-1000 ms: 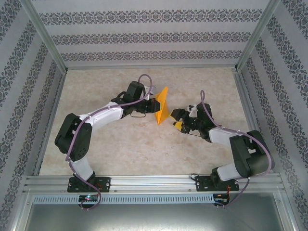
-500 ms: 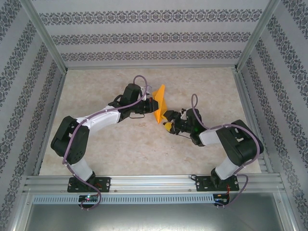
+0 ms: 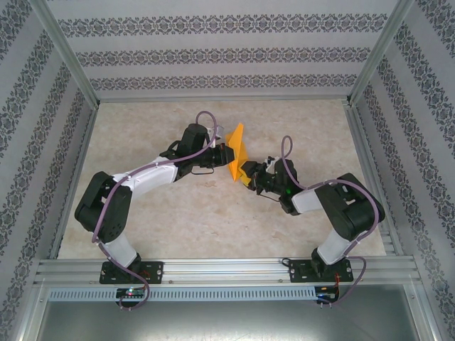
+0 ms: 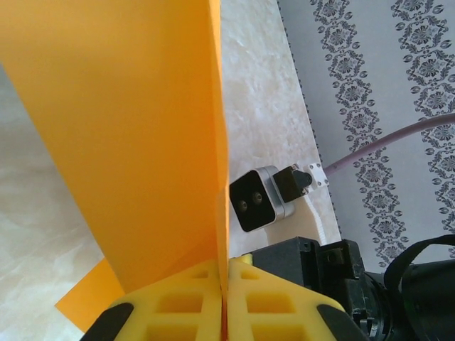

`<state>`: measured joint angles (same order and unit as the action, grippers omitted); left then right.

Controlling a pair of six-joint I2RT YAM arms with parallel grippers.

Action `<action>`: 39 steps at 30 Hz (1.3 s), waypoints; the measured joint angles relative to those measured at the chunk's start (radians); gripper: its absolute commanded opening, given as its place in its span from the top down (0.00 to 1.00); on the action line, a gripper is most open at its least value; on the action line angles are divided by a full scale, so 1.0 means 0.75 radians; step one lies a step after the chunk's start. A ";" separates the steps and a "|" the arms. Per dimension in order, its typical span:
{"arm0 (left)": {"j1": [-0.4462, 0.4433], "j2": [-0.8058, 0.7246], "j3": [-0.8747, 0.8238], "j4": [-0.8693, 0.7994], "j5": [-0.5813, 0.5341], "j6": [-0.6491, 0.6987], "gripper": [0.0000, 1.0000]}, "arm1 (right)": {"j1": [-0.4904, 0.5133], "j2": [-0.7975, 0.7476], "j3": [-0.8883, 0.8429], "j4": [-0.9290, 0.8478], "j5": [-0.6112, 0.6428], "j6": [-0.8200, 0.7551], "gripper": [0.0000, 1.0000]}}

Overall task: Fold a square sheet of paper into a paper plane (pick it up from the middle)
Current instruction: Turn over the paper at the center of the table.

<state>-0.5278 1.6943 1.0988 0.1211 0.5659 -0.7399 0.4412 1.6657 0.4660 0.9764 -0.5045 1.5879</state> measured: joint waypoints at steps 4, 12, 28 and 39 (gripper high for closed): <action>-0.001 0.010 0.000 0.000 0.005 -0.003 0.85 | -0.010 -0.087 0.001 -0.099 0.001 -0.069 0.81; 0.000 0.037 0.000 0.001 0.030 -0.009 0.70 | -0.034 -0.354 0.106 -0.556 0.045 -0.363 0.95; 0.000 0.062 0.002 0.013 0.075 -0.008 0.40 | -0.061 -0.444 0.529 -1.580 0.262 -1.133 1.00; 0.064 -0.086 0.021 -0.303 -0.084 0.114 0.38 | 0.131 -0.481 0.626 -1.918 0.744 -1.550 1.00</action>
<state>-0.4801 1.6295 1.1149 -0.1059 0.5030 -0.6544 0.5392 1.3048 0.9352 -0.4618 0.0536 0.4255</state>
